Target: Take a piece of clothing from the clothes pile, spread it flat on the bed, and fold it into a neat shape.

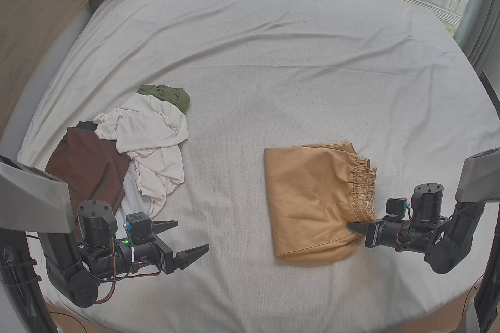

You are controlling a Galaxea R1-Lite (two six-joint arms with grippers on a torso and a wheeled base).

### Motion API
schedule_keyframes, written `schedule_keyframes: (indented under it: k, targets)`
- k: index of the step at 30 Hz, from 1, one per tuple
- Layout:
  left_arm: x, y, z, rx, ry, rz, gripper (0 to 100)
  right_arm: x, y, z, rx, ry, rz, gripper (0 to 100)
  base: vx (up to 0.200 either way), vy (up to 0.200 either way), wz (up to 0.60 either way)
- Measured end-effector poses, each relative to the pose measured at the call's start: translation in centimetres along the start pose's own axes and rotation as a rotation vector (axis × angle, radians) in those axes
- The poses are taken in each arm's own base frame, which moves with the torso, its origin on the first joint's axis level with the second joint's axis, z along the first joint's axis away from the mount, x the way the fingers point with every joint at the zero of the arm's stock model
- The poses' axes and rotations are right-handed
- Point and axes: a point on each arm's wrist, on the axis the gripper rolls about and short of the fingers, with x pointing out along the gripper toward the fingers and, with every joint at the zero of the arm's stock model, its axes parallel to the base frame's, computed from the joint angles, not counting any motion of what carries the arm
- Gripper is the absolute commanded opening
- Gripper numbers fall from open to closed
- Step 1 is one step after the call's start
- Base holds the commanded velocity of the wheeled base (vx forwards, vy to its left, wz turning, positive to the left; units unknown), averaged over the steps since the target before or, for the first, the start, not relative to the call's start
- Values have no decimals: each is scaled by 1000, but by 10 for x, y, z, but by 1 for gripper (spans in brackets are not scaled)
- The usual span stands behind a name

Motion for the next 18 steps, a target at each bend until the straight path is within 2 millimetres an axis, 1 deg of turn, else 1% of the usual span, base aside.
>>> schedule_keyframes:
  k: [6, 12, 18]
  targets:
    - [-1, -1, -1, -2, 5, -1, 100, 2, 8, 1, 40, -7, 26, 0, 0, 0, 0]
    - [-2, -1, -1, -5, 7, 0, 100, 4, 24, 7, 76, -62, 97, 0, 0, 0, 0]
    - [-2, -1, 1, -2, -1, 1, 100, 4, 40, 12, 55, -117, 182, 0, 0, 0, 0]
